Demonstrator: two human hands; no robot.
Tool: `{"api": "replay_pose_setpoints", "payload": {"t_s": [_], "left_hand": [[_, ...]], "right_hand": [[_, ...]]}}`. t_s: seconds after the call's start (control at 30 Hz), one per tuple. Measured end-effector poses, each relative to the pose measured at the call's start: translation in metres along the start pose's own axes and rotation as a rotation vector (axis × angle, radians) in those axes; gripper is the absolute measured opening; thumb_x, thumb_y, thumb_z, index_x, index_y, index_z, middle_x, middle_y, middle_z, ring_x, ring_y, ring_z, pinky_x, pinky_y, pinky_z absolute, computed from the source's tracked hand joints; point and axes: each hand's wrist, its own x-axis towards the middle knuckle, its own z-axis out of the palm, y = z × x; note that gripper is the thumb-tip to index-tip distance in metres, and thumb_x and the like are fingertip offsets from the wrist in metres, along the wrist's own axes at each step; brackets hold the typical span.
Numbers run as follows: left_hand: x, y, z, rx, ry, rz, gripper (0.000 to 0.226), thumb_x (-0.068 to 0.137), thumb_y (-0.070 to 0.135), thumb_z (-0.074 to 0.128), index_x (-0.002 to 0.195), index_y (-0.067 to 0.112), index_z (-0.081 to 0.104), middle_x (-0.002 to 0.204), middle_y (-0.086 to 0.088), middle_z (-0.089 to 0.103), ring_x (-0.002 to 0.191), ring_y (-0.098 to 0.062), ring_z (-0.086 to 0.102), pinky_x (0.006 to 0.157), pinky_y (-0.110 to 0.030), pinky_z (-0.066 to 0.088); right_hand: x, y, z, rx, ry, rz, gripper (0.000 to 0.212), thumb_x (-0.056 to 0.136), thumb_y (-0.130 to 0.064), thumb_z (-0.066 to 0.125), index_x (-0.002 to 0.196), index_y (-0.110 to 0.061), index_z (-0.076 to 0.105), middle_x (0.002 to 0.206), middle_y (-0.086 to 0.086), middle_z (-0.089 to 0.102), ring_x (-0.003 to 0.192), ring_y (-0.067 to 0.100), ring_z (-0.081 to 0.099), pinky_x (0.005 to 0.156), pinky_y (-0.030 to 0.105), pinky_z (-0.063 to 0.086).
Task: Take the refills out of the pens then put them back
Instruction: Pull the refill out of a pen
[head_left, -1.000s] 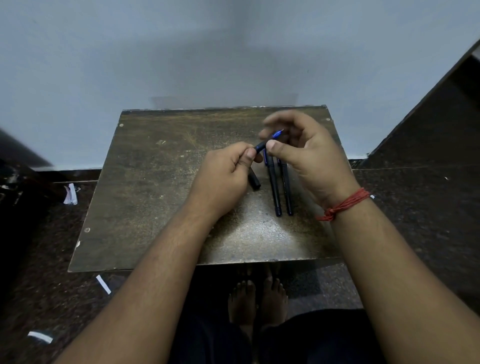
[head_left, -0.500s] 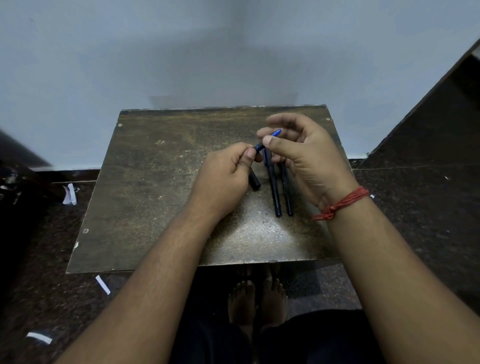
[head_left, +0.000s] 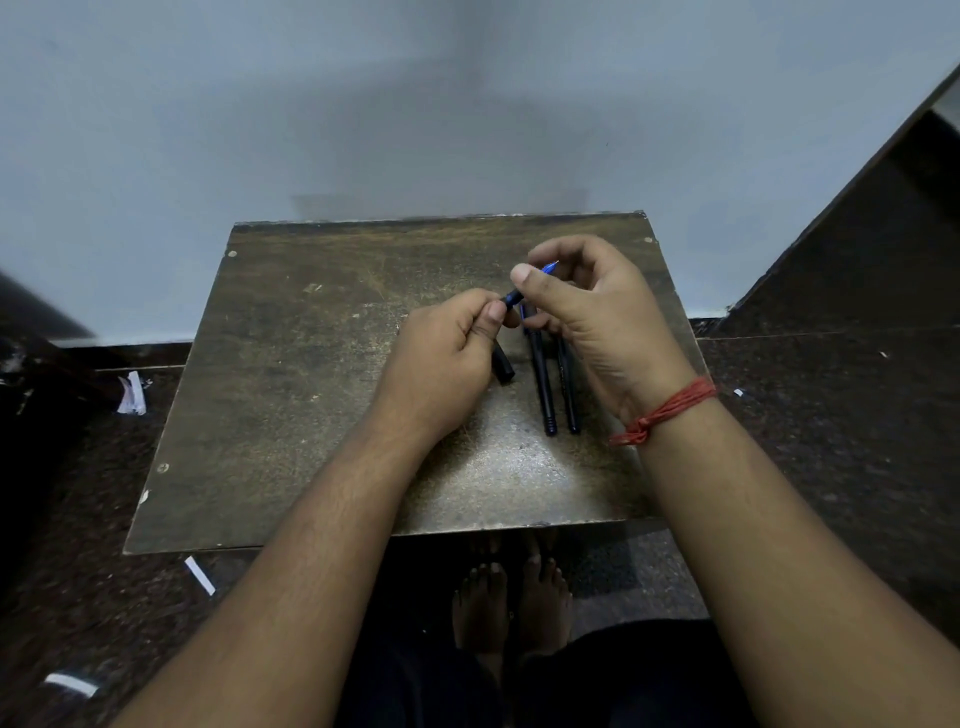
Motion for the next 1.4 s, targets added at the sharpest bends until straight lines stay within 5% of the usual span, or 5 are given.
{"api": "replay_pose_setpoints", "payload": {"t_s": [0.17, 0.37, 0.7, 1.2, 1.4], "left_hand": [[0.0003, 0.0006, -0.0004, 0.012, -0.006, -0.007, 0.023, 0.104, 0.024, 0.050, 0.096, 0.021, 0.071, 0.058, 0.012, 0.053, 0.056, -0.001, 0.053, 0.052, -0.014, 0.035], [0.0007, -0.0001, -0.0009, 0.005, -0.001, -0.024, 0.023, 0.104, 0.024, 0.049, 0.096, 0.020, 0.071, 0.061, 0.007, 0.055, 0.060, -0.010, 0.054, 0.053, -0.020, 0.036], [-0.0005, 0.0033, -0.0011, 0.015, -0.003, -0.015, 0.022, 0.104, 0.021, 0.051, 0.096, 0.017, 0.072, 0.056, 0.016, 0.050, 0.055, 0.007, 0.052, 0.051, -0.010, 0.032], [0.0005, -0.0012, 0.0011, -0.010, 0.002, -0.026, 0.025, 0.102, 0.028, 0.048, 0.094, 0.021, 0.070, 0.055, 0.013, 0.049, 0.052, -0.001, 0.048, 0.053, -0.025, 0.035], [0.0000, -0.0013, 0.0007, -0.011, 0.003, -0.043, 0.024, 0.104, 0.028, 0.047, 0.095, 0.023, 0.070, 0.057, 0.011, 0.048, 0.053, -0.005, 0.045, 0.054, -0.028, 0.036]], "right_hand": [[0.0004, 0.0013, 0.0023, -0.021, 0.028, 0.002, 0.011, 0.087, -0.014, 0.076, 0.085, -0.016, 0.065, 0.078, 0.005, 0.065, 0.070, 0.016, 0.064, 0.061, 0.028, 0.052], [-0.0006, -0.0026, 0.0008, 0.150, -0.026, 0.026, 0.026, 0.086, 0.010, 0.066, 0.102, -0.012, 0.062, 0.094, 0.008, 0.075, 0.088, 0.021, 0.071, 0.079, 0.035, 0.059], [0.0012, 0.0014, 0.0018, -0.029, 0.037, -0.007, 0.010, 0.087, -0.010, 0.075, 0.088, -0.015, 0.066, 0.082, 0.008, 0.065, 0.076, 0.017, 0.065, 0.063, 0.026, 0.053], [0.0015, 0.0011, 0.0015, -0.020, 0.062, -0.017, 0.010, 0.087, -0.011, 0.075, 0.087, -0.016, 0.066, 0.081, 0.006, 0.064, 0.076, 0.017, 0.063, 0.064, 0.027, 0.052], [-0.0005, -0.0056, -0.0026, 0.066, -0.005, 0.006, 0.028, 0.085, 0.007, 0.063, 0.102, -0.014, 0.068, 0.099, 0.006, 0.075, 0.095, 0.019, 0.069, 0.083, 0.036, 0.057]]}}
